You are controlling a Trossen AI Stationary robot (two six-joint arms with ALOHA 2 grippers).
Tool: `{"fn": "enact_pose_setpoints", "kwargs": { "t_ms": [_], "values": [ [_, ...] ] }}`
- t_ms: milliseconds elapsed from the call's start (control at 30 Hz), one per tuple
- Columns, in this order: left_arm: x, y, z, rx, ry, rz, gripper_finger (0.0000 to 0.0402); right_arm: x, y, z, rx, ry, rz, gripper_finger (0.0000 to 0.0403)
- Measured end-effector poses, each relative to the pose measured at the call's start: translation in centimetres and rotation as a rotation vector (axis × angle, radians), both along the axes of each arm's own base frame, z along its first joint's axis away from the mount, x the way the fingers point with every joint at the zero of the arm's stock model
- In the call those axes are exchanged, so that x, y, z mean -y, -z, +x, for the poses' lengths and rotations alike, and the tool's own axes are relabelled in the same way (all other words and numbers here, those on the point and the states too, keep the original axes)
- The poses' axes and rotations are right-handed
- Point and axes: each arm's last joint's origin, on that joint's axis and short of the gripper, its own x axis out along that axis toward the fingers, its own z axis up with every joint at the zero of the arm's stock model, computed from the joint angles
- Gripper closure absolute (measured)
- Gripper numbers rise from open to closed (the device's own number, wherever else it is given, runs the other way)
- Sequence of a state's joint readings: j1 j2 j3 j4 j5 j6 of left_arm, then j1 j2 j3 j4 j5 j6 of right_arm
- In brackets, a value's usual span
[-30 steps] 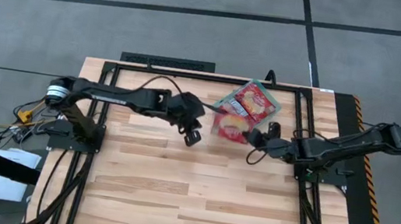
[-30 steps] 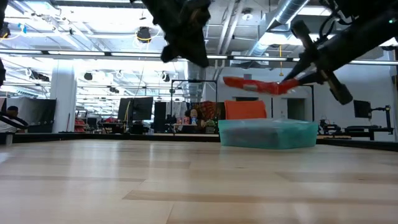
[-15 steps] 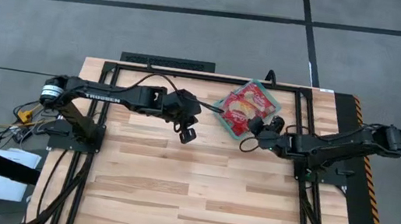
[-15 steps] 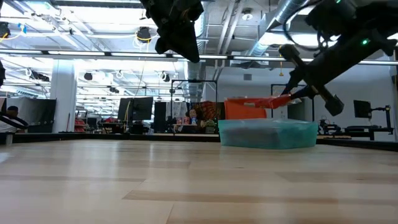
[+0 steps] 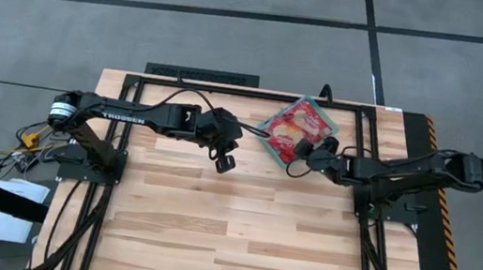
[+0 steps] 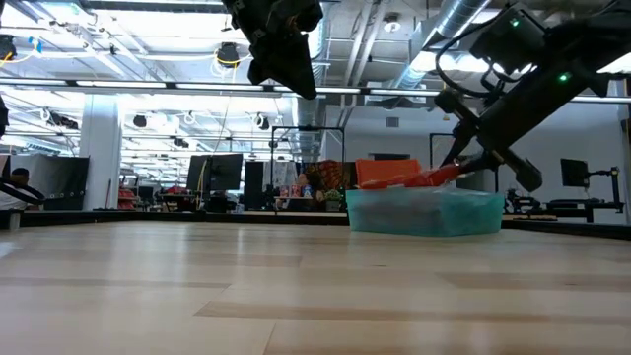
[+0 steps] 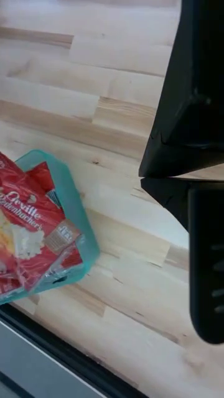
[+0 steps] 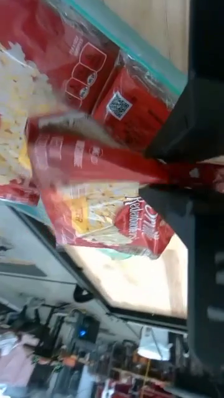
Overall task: Sort popcorn bags into baskets
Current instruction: Put the red popcorn bag into the green bin
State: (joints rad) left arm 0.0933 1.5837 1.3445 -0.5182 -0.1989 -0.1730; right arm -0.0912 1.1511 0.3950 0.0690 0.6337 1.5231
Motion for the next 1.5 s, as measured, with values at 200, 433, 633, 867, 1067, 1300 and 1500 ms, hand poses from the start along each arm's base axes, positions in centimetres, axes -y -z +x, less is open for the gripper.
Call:
{"fn": "enact_pose_setpoints", "kwargs": {
  "t_ms": [200,433,633,867,1067,1300,1500],
  "values": [
    [0.0,0.0,0.0,-0.001,0.002,0.002,0.0401,0.6,0.0,-0.2,-0.05,-0.07,0.009,0.0213],
    [0.0,0.4,-0.4,-0.056,0.003,-0.003,0.0401,1.4,-1.2,-1.2,-0.099,-0.182,-0.021,0.0165],
    [0.1,0.6,-0.6,-0.083,0.003,-0.006,0.0401,1.5,-3.0,-2.0,-0.333,-0.308,-0.015,0.0185],
    [0.0,0.5,-0.5,-0.076,0.002,-0.005,0.0401,1.6,-6.4,-2.1,-0.513,-0.407,-0.071,0.0217],
    [0.0,0.5,-0.5,-0.064,-0.009,-0.016,0.0401,2.1,-5.7,-1.7,-0.641,-0.438,-0.049,0.0269],
    [0.0,0.5,-0.4,-0.06,-0.02,-0.026,0.0401,2.2,-4.1,-0.8,-0.756,-0.488,-0.029,0.0332],
    [0.0,0.5,-0.4,-0.059,-0.022,-0.028,0.0401,1.8,-3.0,0.3,-0.778,-0.534,-0.029,0.0347]
  ]
}}
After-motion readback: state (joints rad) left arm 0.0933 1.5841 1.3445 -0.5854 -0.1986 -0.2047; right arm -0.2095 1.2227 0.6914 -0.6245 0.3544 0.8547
